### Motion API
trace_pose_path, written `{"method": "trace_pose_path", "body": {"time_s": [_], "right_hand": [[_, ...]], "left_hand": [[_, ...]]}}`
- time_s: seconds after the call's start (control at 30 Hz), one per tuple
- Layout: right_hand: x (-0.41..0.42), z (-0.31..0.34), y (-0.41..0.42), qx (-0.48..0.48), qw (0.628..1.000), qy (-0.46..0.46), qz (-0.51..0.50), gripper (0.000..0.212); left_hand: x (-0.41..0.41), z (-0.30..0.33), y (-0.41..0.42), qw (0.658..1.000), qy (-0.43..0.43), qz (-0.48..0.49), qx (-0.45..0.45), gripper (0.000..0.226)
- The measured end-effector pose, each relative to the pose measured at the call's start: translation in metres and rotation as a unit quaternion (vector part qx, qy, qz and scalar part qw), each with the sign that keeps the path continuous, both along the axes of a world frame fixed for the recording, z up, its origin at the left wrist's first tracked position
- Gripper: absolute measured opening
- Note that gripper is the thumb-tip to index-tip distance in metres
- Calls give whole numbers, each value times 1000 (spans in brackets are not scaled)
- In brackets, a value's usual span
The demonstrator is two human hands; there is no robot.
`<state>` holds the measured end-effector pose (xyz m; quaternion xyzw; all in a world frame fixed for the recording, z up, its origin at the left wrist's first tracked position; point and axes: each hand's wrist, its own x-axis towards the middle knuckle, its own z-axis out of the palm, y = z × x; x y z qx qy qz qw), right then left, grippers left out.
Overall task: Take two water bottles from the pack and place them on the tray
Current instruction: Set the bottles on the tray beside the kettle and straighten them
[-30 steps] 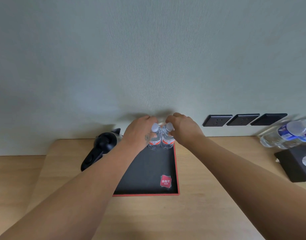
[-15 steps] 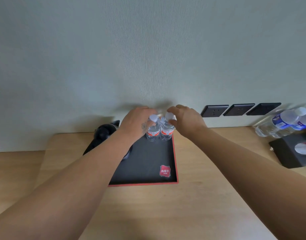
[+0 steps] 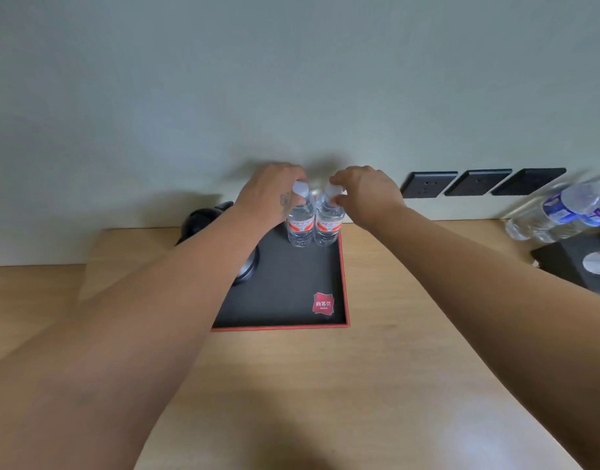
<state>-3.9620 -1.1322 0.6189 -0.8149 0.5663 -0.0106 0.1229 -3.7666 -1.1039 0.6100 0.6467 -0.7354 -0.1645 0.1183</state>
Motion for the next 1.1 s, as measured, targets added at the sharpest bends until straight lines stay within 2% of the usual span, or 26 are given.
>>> {"method": "trace_pose_path", "body": {"time_s": [0.13, 0.47, 0.87, 1.1], "right_hand": [[1, 1, -3, 1, 1000, 2, 0, 39], [1, 4, -9, 33, 999, -11, -23, 44], [1, 3, -4, 37, 999, 4, -29, 48], [0, 2, 6, -6, 999, 40, 2, 45]], "left_hand": [[2, -1, -2, 1000, 7, -9, -4, 17], [1, -1, -7, 1000, 11, 4, 0, 17], [1, -1, -2, 1000, 21, 4, 4, 26], [0, 2, 5, 1000, 24, 5, 15, 28]]}}
